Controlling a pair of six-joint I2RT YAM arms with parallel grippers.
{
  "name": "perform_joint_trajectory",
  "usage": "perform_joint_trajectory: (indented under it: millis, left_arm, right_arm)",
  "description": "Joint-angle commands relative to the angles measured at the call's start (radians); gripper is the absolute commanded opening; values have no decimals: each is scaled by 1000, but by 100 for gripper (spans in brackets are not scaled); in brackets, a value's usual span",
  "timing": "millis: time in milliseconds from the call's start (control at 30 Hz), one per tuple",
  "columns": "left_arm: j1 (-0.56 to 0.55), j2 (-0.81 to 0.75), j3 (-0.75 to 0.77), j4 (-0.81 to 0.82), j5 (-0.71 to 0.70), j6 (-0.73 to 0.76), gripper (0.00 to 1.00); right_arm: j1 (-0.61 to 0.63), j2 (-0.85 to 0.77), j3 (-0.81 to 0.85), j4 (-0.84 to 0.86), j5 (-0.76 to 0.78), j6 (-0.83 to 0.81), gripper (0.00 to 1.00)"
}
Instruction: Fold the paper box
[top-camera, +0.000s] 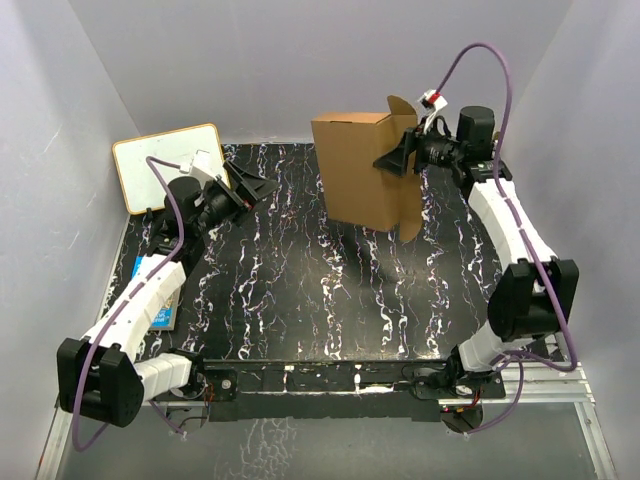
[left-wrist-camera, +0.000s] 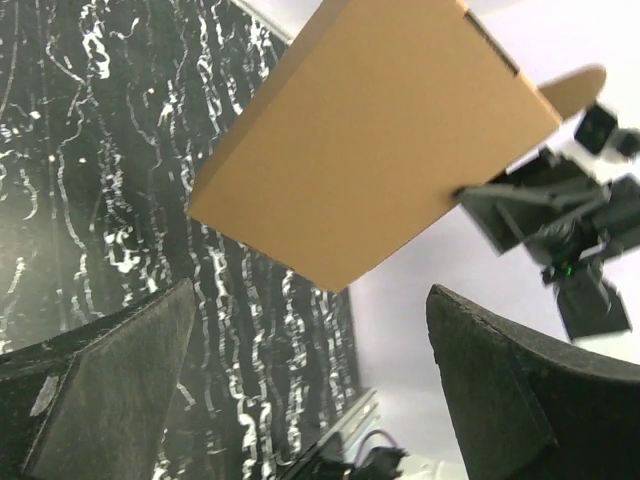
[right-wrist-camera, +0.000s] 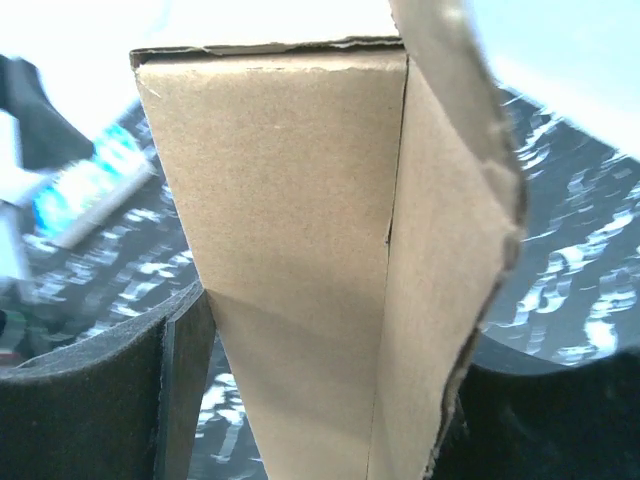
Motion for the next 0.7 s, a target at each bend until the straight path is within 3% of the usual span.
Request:
perform_joint_trajectory:
  millis: [0, 133, 233, 533, 667]
  left_arm:
    - [4, -50, -58, 40, 55, 195, 97]
    - [3, -47, -82, 27, 112, 266, 97]
    - [3, -38, -97, 2, 138, 291, 97]
    - [3, 4, -128, -22, 187, 222, 95]
    - [1, 45, -126, -20, 206, 191, 92]
  right_arm:
    - [-44, 80, -57, 266, -306, 532, 41]
    - [-45, 123, -233, 544, -338, 811, 41]
    - [-41, 172, -320, 651, -338, 952, 42]
    - [6, 323, -465, 674, -246, 1040, 42]
    - [28, 362, -492, 640, -203, 992, 46]
